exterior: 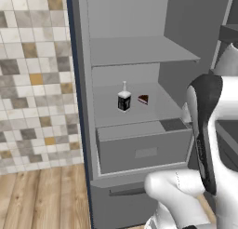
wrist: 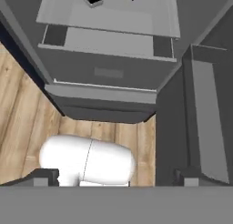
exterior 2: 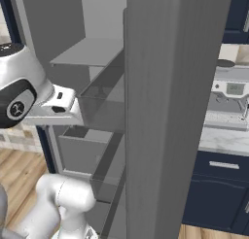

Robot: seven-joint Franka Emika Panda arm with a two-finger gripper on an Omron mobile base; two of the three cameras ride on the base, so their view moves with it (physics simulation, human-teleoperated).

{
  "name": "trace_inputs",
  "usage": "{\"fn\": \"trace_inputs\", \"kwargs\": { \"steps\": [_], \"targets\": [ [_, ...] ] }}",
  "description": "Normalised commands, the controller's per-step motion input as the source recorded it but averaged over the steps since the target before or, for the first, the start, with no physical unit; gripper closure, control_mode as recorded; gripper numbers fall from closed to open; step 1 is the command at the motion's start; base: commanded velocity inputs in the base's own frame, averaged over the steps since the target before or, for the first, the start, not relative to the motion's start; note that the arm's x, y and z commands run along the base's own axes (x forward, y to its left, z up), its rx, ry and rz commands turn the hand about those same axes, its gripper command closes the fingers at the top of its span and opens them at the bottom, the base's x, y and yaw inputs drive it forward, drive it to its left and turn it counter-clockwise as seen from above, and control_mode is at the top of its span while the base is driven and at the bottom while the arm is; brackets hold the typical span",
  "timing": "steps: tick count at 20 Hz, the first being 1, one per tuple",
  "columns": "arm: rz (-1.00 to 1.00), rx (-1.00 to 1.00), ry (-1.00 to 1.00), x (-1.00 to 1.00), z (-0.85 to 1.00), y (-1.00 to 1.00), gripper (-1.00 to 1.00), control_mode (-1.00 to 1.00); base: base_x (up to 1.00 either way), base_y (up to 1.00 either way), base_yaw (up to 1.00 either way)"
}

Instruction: Place the mustard and ketchup from the counter to the top shelf of the fridge. If the existing items in the fridge are on the top shelf, move them to other shelves.

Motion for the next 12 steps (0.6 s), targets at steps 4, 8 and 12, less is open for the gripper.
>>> {"fn": "trace_inputs", "kwargs": {
  "steps": [4,8,12],
  "targets": [
    [0.0,0.42,-0.32,-0.15,-0.18,0.41,-1.0,-1.0,0.0,0.0,0.0],
    [-0.01,0.08,-0.44,-0.09,0.01,0.46,-1.0,-1.0,0.0,0.0,0.0],
    [0.0,0.0,-0.39,-0.11,0.0,0.36,-1.0,-1.0,0.0,0.0,0.0]
  ]
}}
